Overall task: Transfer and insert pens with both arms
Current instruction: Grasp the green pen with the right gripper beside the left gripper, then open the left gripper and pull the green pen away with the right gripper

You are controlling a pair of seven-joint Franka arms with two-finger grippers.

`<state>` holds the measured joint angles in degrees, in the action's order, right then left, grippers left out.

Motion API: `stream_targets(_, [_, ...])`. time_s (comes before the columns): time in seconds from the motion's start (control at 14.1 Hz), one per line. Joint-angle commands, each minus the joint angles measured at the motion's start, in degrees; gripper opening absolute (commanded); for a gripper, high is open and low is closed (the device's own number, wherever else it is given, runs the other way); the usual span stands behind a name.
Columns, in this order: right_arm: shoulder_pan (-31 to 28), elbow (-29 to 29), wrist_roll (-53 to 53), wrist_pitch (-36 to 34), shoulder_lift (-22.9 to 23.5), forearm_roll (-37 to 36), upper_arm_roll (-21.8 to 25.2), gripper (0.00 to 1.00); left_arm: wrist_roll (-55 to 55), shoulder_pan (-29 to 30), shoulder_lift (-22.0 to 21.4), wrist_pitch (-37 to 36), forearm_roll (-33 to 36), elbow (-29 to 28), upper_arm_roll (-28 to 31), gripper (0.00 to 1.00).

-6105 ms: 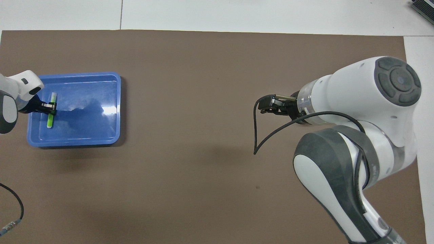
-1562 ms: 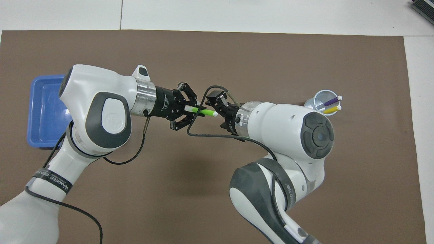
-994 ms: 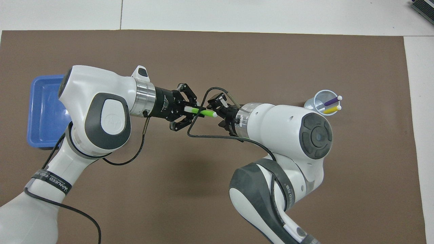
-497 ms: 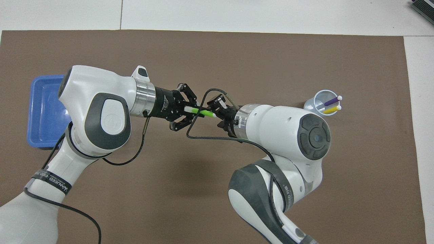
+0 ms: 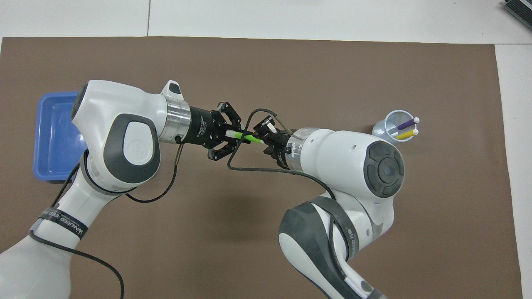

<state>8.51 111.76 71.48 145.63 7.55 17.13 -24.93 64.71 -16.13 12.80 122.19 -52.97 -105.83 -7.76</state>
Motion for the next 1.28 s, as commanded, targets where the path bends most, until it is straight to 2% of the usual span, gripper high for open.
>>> stream_targets(0.0, [-0.2, 0.5, -0.9, 1.9, 0.2, 1.1, -0.4, 0.45, -0.4, 0.1, -1.7, -0.4, -1.3, -1.7, 0.4, 0.00])
stream_targets(0.43, [-0.2, 0.5, -1.2, 1.9, 0.2, 1.1, -0.3, 0.38, -0.5, 0.1, -1.7, -0.5, -1.3, -1.7, 0.4, 0.00])
stream_targets(0.85, [-0.2, 0.4, -1.0, 2.0, 0.4, 1.1, -0.4, 0.18, -0.4, 0.2, -1.7, -0.5, -1.3, -1.2, 0.6, 0.00])
stream_targets(1.14, [-0.2, 0.4, -1.1, 2.0, 0.5, 1.1, -0.3, 0.00, -0.2, 0.2, -1.8, -0.3, -1.3, -1.1, 0.6, 0.00])
stream_targets(1.21, [-0.2, 0.3, -1.1, 2.0, 0.5, 1.1, -0.4, 0.00, -0.2, 0.2, -1.8, -0.2, -1.2, -1.1, 0.6, 0.14])
